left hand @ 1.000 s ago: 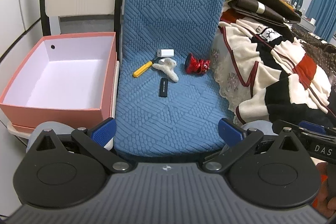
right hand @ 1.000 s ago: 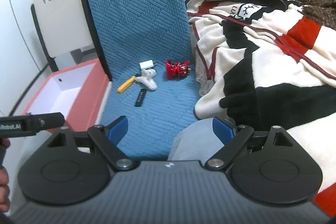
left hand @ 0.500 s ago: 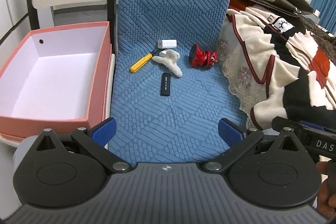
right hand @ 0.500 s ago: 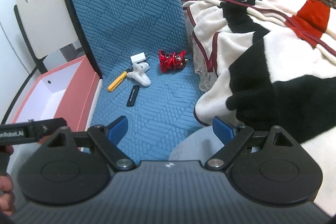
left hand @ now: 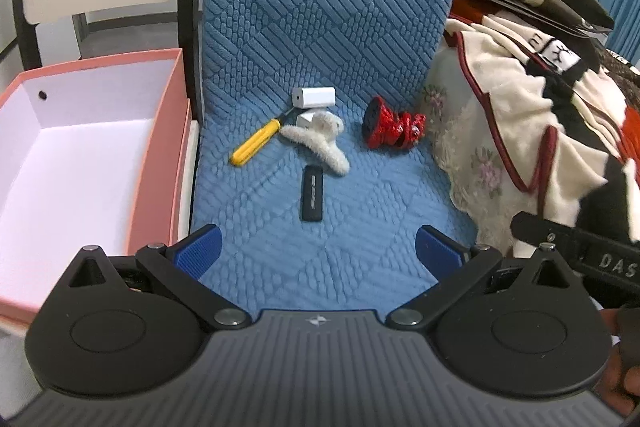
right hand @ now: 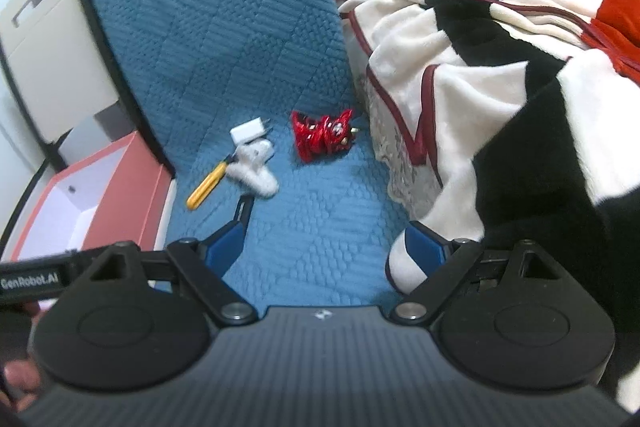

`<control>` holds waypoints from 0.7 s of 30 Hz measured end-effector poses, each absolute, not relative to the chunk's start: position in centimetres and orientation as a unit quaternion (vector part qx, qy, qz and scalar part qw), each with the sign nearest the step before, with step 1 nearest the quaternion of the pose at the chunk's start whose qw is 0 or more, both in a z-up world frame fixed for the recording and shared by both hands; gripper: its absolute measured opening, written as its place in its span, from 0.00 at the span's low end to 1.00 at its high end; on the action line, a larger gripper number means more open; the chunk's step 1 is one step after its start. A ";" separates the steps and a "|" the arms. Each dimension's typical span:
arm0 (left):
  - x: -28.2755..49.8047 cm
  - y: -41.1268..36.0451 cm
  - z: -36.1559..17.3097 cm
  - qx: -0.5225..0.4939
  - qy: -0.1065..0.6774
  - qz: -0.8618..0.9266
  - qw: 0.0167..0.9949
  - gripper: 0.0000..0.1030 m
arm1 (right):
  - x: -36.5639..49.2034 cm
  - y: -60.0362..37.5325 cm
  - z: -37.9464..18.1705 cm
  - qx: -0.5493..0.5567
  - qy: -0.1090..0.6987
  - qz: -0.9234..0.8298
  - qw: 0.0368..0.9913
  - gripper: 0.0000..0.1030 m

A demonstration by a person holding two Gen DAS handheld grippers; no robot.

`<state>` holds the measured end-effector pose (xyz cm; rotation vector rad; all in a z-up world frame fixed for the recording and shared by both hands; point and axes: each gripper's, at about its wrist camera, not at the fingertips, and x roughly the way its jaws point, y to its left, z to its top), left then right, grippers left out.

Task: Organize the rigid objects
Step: 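Grasp the black USB stick with the left tool while the right tool grasps the red lion figurine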

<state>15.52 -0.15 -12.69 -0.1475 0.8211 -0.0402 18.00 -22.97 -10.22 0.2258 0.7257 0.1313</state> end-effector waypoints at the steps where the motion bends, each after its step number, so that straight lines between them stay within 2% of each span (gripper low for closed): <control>1: 16.2 -0.3 -13.1 -0.065 0.396 -0.017 0.916 1.00 | 18.6 -23.0 -10.4 0.116 0.351 0.062 0.927 0.86; 18: 25.7 -1.3 -21.9 -0.074 0.416 -0.058 0.904 1.00 | 27.5 -21.1 -13.3 0.147 0.326 0.067 0.932 0.86; 21: 26.5 -1.4 -23.1 -0.060 0.407 -0.054 0.910 0.93 | 29.9 -20.6 -15.4 0.145 0.332 0.066 0.930 0.86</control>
